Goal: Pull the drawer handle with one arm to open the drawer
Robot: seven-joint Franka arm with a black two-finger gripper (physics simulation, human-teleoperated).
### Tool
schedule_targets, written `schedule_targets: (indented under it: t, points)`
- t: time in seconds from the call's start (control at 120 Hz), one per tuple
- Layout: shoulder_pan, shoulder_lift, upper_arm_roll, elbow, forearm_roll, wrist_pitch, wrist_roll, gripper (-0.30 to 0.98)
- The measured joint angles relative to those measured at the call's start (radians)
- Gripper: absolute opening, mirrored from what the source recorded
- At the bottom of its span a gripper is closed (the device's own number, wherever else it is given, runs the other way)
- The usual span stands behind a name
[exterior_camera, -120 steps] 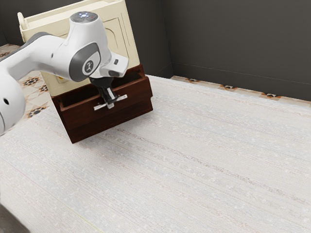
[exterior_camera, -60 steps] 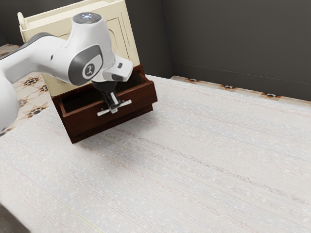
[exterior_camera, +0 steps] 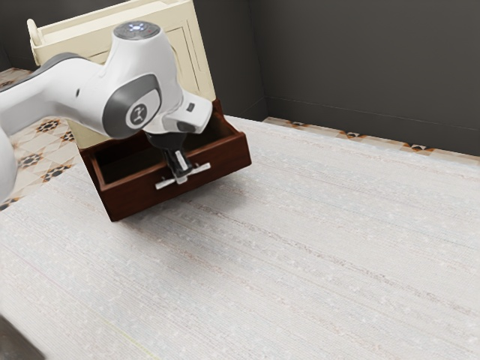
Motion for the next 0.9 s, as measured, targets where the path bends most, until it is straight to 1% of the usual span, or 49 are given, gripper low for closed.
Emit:
schedule_targets:
  t: [0.392,0.667,0.817,0.9]
  points:
    - [-0.001,-0.060,-0.021,-0.071,-0.004,0.005,-0.025,-0.10]
    - [0.005,-0.070,-0.028,-0.081,-0.005,0.009,-0.037,-0.09]
    - [0.002,-0.080,-0.031,-0.093,-0.011,0.008,-0.043,0.00]
    - [0.003,-0.091,-0.034,-0.094,-0.019,0.005,-0.044,0.10]
